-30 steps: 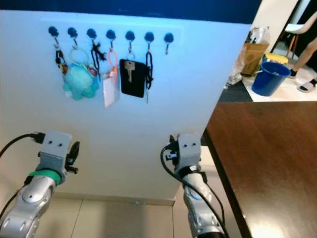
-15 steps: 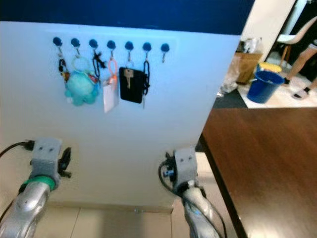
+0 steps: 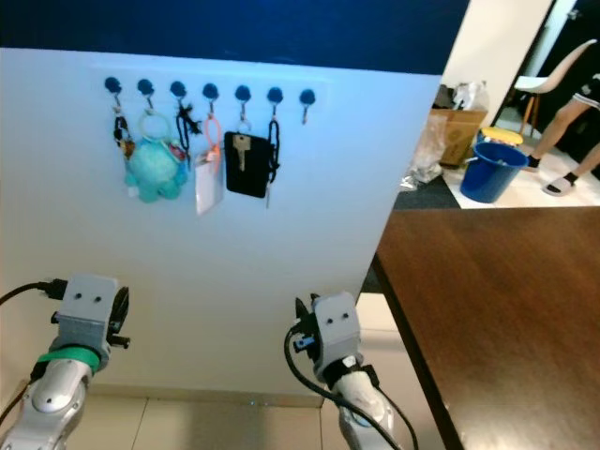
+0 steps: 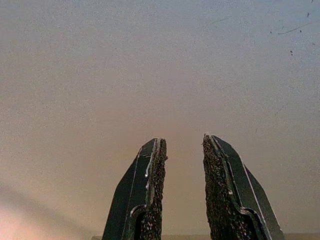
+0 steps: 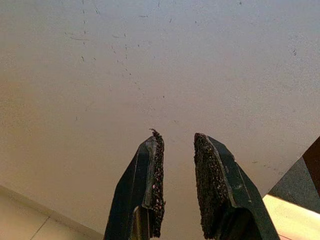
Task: Hang keys on a hook
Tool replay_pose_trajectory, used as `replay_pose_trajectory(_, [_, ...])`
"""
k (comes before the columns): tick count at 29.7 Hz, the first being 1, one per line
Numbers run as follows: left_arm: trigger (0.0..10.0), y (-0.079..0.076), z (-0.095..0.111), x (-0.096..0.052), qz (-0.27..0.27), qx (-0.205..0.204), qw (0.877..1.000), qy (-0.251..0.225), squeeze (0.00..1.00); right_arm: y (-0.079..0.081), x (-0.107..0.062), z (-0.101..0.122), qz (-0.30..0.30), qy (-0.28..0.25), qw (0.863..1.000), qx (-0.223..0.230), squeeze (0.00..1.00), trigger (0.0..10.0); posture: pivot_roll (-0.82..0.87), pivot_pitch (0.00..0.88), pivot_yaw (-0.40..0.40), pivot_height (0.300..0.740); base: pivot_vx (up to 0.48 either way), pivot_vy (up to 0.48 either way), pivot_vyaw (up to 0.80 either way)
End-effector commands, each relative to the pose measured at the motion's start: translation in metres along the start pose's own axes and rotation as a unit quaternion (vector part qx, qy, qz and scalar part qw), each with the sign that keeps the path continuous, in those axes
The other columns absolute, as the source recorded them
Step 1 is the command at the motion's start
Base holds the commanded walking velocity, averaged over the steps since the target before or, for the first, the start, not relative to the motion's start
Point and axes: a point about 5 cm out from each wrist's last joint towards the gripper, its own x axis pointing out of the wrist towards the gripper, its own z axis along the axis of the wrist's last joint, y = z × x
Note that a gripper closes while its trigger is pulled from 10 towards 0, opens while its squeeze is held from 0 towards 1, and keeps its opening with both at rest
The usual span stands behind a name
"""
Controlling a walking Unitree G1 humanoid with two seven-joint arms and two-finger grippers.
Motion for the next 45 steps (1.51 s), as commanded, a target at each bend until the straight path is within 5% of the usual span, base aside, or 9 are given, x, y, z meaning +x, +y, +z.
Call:
replay_pose_trajectory(1, [10.0, 0.001, -0.004, 0.002, -0.002, 0.007, 1.000, 0.004, 0.00, 0.001, 0.000, -0.002, -0.001, 0.003, 1.000, -0.004, 0.00, 10.0, 0.02, 0.000, 0.063, 0.740, 0.000, 0.000, 0.00])
replay_pose_trajectory(45, [10.0, 0.000, -0.002, 0.014, -0.027, 0.024, 0.999, 0.005, 0.00, 0.003, 0.013, 0.005, -0.037, -0.011, 0.999, -0.029, 0.00, 10.0, 0.03, 0.000, 0.100, 0.740, -0.429, 0.000, 0.00])
